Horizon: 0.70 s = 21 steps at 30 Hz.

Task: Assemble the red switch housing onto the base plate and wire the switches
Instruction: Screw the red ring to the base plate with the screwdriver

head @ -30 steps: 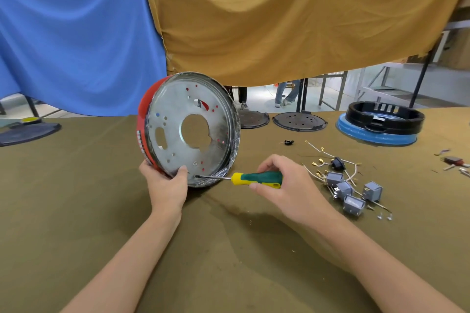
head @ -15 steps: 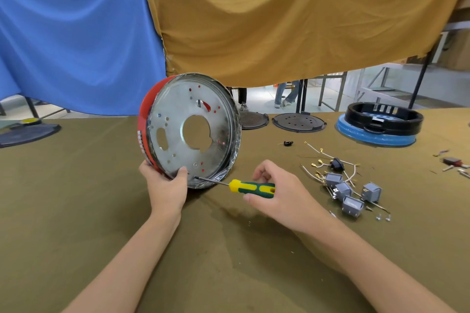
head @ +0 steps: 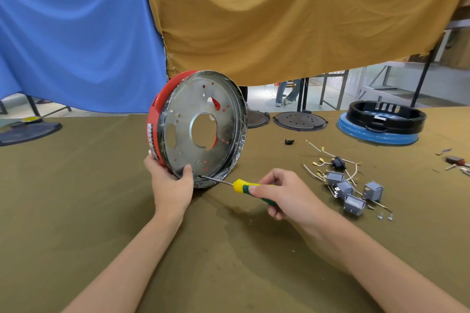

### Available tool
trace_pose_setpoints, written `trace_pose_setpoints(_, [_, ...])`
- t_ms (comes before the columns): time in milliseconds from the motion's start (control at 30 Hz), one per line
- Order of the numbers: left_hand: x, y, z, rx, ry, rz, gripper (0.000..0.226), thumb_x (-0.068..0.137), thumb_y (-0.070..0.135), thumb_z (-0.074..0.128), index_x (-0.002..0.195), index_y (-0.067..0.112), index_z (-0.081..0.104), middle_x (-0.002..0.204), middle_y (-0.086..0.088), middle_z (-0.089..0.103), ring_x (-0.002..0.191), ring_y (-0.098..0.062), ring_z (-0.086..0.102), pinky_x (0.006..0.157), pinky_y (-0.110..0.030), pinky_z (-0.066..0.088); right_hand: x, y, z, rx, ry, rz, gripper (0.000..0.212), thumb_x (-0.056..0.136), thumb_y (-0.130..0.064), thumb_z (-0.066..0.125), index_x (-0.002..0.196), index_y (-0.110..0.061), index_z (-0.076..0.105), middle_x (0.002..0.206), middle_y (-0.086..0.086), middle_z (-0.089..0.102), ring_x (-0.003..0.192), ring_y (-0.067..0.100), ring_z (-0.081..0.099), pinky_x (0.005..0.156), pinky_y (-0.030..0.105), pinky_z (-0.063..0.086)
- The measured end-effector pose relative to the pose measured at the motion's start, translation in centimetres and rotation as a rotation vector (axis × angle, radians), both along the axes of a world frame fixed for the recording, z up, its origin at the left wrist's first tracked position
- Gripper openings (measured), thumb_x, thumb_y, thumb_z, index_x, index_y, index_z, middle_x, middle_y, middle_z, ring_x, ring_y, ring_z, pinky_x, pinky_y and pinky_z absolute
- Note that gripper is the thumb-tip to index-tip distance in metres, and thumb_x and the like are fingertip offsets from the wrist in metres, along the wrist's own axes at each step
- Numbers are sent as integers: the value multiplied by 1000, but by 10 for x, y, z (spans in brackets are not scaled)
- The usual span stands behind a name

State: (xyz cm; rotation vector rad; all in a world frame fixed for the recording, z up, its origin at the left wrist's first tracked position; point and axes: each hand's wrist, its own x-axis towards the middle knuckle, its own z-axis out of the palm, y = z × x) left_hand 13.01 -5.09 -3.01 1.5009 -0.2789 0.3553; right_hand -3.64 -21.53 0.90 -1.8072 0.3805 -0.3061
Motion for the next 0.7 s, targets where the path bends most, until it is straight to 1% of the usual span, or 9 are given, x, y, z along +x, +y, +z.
trace_pose_setpoints(100, [2, 2, 0, -56, 42, -3, 56, 86, -3, 66, 122, 23, 31, 114, 10, 55, 107, -8, 59, 99, -27, 46, 1, 3, -2, -417, -72, -24, 26, 83, -37, 75, 88, -20, 56, 79, -4, 57, 59, 10, 52, 53, 22, 42])
trace_pose_setpoints(167, [2, 3, 0, -92, 62, -3, 57, 86, -4, 65, 125, 19, 32, 122, 1, 53, 113, -15, 57, 104, -33, 46, 1, 5, -3, -578, -102, -11, 26, 83, -41, 74, 88, -24, 55, 79, -6, 59, 65, 7, 50, 55, 16, 39])
trace_pose_setpoints(200, [2, 3, 0, -93, 60, -3, 58, 86, -4, 65, 127, 17, 32, 124, 0, 53, 114, -15, 57, 105, -33, 46, 1, 6, -3, -564, -111, -7, 26, 84, -40, 74, 87, -23, 55, 79, -4, 59, 62, 8, 51, 53, 17, 39])
trace_pose_setpoints(267, [0, 2, 1, -57, 33, -10, 57, 86, -3, 65, 127, 18, 31, 121, 3, 55, 110, -10, 58, 100, -26, 46, 3, 5, -3, -415, -100, -17, 27, 84, -37, 75, 85, -18, 56, 81, 2, 60, 50, 11, 54, 46, 20, 40])
trace_pose_setpoints(333, [-2, 1, 2, 0, -7, -22, 56, 87, -2, 65, 126, 20, 31, 114, 15, 56, 102, 1, 60, 93, -17, 43, 3, 2, -3, -263, -57, -27, 28, 83, -35, 76, 85, -14, 57, 80, 5, 60, 44, 12, 55, 41, 22, 39])
trace_pose_setpoints(367, [-2, 1, 2, 20, -22, -27, 57, 88, -1, 65, 127, 20, 31, 112, 20, 54, 98, 10, 59, 93, -17, 43, 3, 1, -3, -189, -37, -27, 29, 82, -34, 77, 86, -12, 58, 77, 6, 61, 44, 13, 56, 41, 23, 39])
trace_pose_setpoints(433, [-3, 1, 2, 35, -29, -30, 58, 88, -1, 65, 131, 19, 30, 111, 25, 52, 95, 20, 55, 96, -21, 42, 3, 1, -4, -54, -15, -19, 31, 82, -33, 78, 87, -9, 58, 73, 7, 63, 45, 15, 55, 41, 24, 39])
trace_pose_setpoints(500, [-5, 1, 2, 38, -21, -22, 59, 88, 0, 65, 131, 20, 30, 111, 27, 51, 94, 23, 53, 98, -24, 42, 3, 0, -5, 38, 1, -13, 31, 83, -31, 78, 87, -8, 57, 70, 8, 64, 45, 15, 53, 40, 23, 39])
trace_pose_setpoints(700, [-5, 1, 2, 45, -23, -18, 58, 88, 0, 65, 123, 28, 29, 109, 30, 51, 92, 26, 53, 97, -26, 42, 3, -1, -4, 156, 45, -14, 31, 85, -30, 77, 92, -7, 58, 72, 11, 64, 45, 13, 54, 41, 21, 42])
